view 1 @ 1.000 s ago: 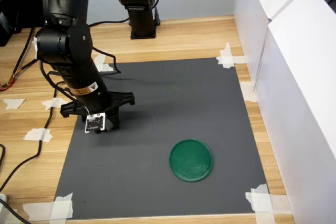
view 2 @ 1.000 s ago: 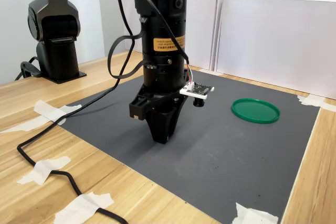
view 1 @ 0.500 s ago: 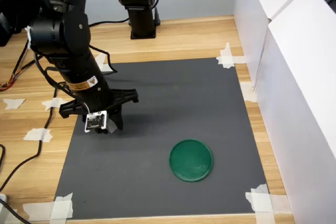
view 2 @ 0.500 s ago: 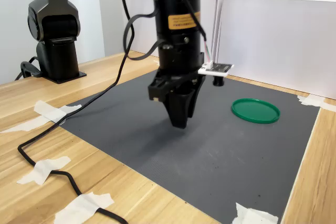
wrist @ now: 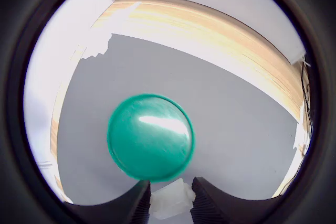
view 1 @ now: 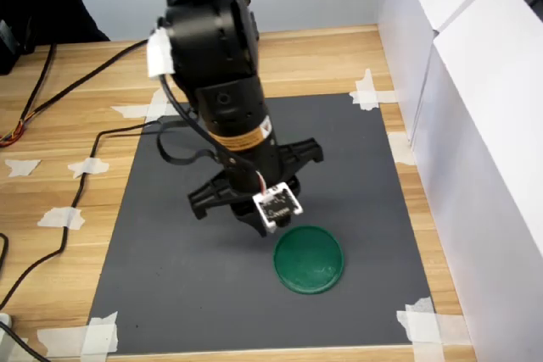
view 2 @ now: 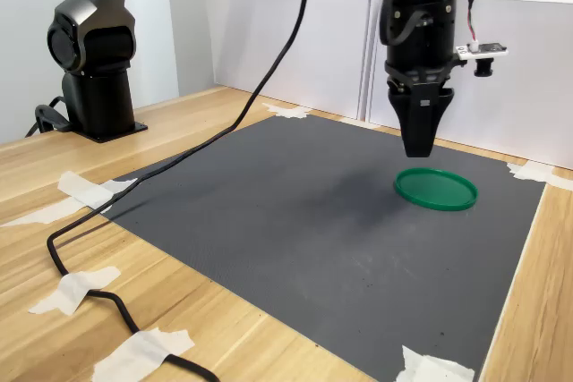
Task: Grasp a white terminal and put it on the green lid.
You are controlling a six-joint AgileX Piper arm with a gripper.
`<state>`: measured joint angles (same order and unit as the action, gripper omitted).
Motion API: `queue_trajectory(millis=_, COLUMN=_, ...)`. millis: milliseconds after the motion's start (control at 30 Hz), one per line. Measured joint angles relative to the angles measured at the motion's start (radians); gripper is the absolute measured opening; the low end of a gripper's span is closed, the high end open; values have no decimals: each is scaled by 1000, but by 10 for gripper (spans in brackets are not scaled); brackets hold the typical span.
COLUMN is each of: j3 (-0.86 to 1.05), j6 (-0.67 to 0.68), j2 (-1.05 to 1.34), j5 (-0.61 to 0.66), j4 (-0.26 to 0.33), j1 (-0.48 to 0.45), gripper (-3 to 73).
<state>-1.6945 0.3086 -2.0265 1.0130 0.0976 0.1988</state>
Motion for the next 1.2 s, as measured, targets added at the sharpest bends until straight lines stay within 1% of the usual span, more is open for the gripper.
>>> queue_trajectory(millis=133, j3=-37, j6=-16, j2=-61, j5=-2, j4=11, j1=20, gripper=288)
queue_trajectory(millis=233, j3=-52, j6=-26, j2=-97, j5=-9, j4=30, j1=22, gripper=288)
queue_trajectory(millis=400, j3=-58, j6=-32, j2=-127, j5=-15, j4=41, j1=22, gripper=288)
queue_trajectory(millis=767, j3=-58, j6=-40, j2=-138, j5=-29, j4=44, j1=22, gripper=288)
queue_trajectory(millis=967, j3=-58, j6=-13, j2=-139, j5=-33, j4=45, j1=22, gripper=288)
queue_trajectory(millis=1033, j3=-58, j6=-8, j2=-139, j5=-35, j4=45, j1=22, gripper=306)
queue_trajectory(millis=1100, j3=-58, j6=-5, j2=-139, j5=-39, j4=45, j1=22, gripper=344)
queue_trajectory(millis=1200, j3=-58, j6=-22, j2=-139, j5=-55, j4=45, j1=22, gripper=440)
